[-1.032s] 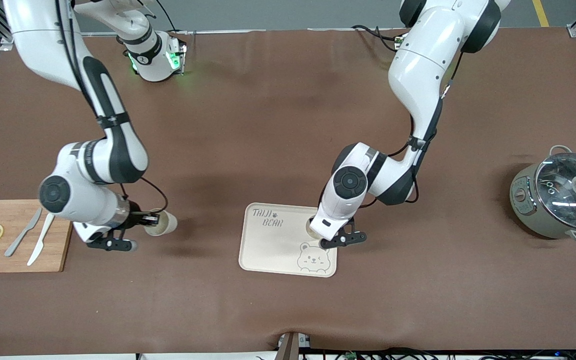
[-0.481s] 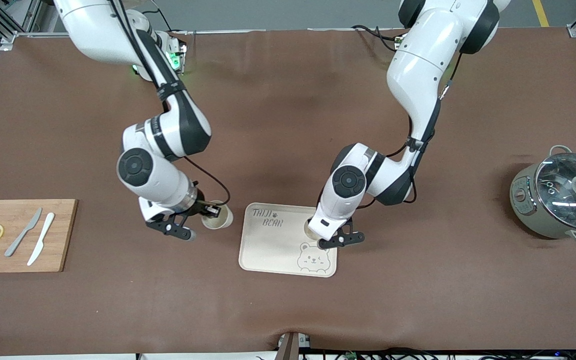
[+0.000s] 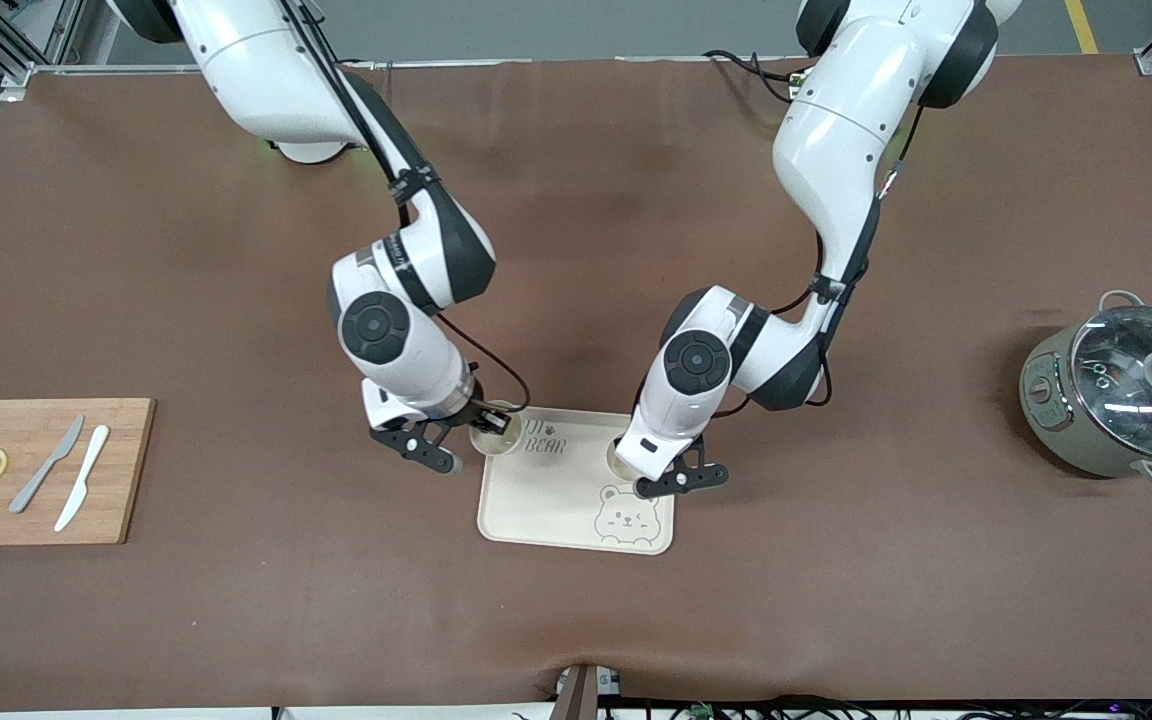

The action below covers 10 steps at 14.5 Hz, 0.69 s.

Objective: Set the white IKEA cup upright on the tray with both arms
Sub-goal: 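Carry both cups over the white tray with the left and right grippers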

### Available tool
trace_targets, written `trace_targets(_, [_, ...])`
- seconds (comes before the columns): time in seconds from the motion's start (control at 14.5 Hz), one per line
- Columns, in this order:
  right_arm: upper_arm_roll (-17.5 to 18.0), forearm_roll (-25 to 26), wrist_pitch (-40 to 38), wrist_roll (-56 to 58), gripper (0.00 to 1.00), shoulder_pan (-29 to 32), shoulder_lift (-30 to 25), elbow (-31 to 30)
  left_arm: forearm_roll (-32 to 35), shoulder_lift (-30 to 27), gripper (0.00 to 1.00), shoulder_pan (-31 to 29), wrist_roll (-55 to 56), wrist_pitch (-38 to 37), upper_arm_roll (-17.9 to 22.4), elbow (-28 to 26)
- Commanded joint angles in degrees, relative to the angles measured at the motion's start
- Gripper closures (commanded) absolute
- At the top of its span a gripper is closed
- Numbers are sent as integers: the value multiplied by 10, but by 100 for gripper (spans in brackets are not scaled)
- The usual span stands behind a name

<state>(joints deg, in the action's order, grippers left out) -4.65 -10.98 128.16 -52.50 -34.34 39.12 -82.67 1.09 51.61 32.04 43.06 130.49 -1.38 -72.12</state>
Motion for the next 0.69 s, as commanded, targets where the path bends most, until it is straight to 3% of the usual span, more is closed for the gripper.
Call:
trace_targets(0.0, [-9,0,32,-48,100,-19,35,28,13,11,100,7,18,6,8,14])
trace_targets(0.62, [-10,124,101,-203,100,-38,86,28,14,15,100,8,19,18,9,13])
